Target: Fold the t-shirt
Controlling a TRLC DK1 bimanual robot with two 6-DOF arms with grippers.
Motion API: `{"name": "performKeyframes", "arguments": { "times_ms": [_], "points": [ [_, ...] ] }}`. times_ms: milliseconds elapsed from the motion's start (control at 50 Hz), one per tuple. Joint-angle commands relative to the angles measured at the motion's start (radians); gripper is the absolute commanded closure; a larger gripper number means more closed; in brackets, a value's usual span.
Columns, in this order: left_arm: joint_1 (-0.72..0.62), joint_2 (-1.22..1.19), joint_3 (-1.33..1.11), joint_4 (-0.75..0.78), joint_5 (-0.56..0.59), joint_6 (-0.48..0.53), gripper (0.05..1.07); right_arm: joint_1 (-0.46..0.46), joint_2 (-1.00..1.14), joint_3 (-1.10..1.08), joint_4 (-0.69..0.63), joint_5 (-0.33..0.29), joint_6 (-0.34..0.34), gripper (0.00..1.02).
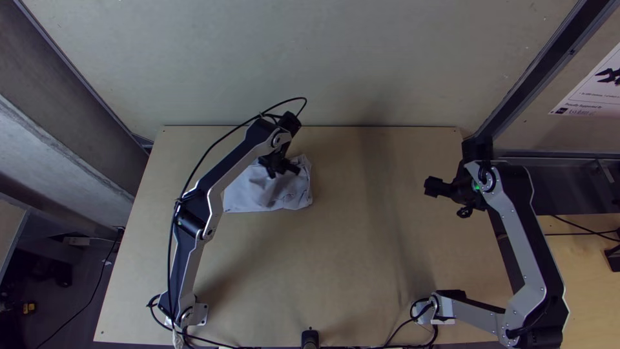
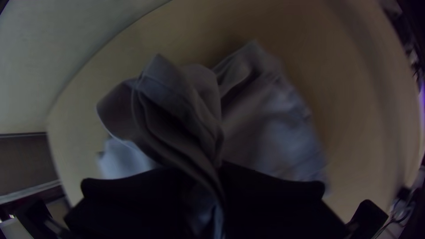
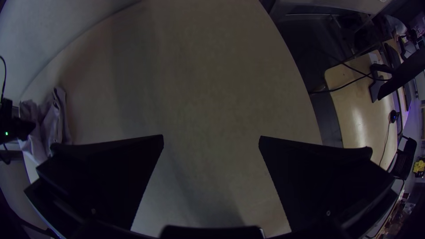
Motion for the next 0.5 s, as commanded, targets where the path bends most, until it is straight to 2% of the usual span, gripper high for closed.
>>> {"name": "performKeyframes", "arguments": {
  "times_ms": [0,40,80,180,280,480],
  "points": [
    [-0.02,0.029,0.058,0.096,0.114,-0.194,0.1,0.039,-0.044,-0.059,0.014,-0.002,0.013,0.03],
    [-0.02,0.026,0.058,0.153,0.206,-0.292,0.1,0.053,-0.056,-0.082,0.023,-0.002,0.018,0.03],
    [-0.02,0.031,0.067,0.191,0.269,-0.338,0.1,0.069,-0.067,-0.105,0.031,-0.002,0.025,0.03],
    [-0.033,0.041,0.101,0.266,0.302,-0.51,0.1,0.108,-0.091,-0.152,0.046,-0.001,0.042,0.03],
    [-0.029,0.023,0.101,0.331,0.318,-0.582,0.1,0.126,-0.11,-0.179,0.056,-0.001,0.048,0.03],
    [0.008,0.008,0.087,0.32,0.367,-0.579,0.1,0.122,-0.116,-0.175,0.068,0.005,0.042,0.03]
  ]
}}
